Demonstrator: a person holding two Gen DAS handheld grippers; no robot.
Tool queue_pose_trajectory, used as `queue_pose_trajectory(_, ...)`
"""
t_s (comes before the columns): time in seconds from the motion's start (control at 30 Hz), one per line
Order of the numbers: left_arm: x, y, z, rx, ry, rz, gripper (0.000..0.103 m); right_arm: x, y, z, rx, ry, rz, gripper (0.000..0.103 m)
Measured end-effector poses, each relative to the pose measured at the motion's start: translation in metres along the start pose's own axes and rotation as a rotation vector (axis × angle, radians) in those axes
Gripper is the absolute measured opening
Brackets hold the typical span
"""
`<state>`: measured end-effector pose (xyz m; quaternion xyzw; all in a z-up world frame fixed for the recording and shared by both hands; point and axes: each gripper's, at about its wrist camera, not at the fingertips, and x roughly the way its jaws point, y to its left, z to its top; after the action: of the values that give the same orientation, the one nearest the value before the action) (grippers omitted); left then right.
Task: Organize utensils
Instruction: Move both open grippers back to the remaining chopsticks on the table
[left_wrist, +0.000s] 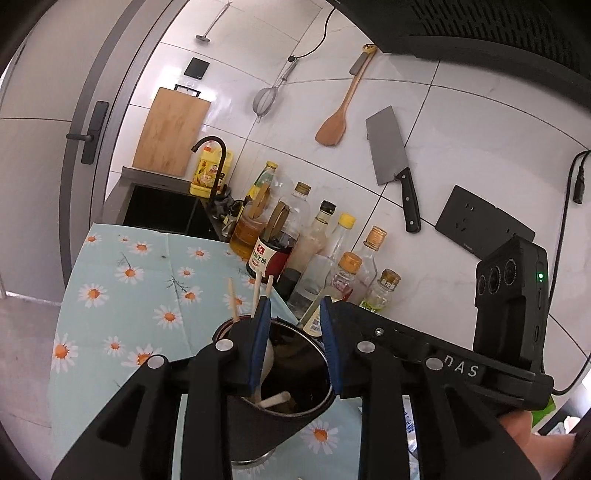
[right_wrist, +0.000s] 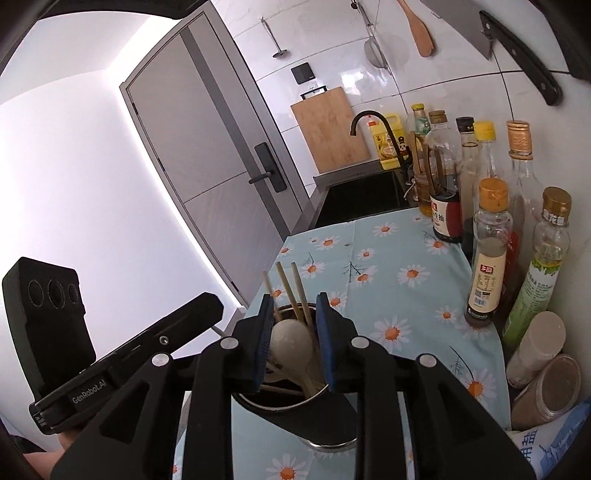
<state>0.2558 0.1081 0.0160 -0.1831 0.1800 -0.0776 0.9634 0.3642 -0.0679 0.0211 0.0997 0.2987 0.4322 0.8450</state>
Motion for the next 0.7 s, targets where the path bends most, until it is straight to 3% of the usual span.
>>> queue_pose_trajectory(0.4, -0.031, -0.013, 0.003, 0.005, -0.005, -0.018, 0.026, -0.030, 0.014, 0.000, -0.028, 0.011, -0.004, 0.025)
queue_pose_trajectory(0.7, -0.063, -0.023, -0.013, -0.008, 0.061, -0.032, 0.026, -0.055, 0.016, -0.004, -0.049, 0.122, -0.040, 0.027)
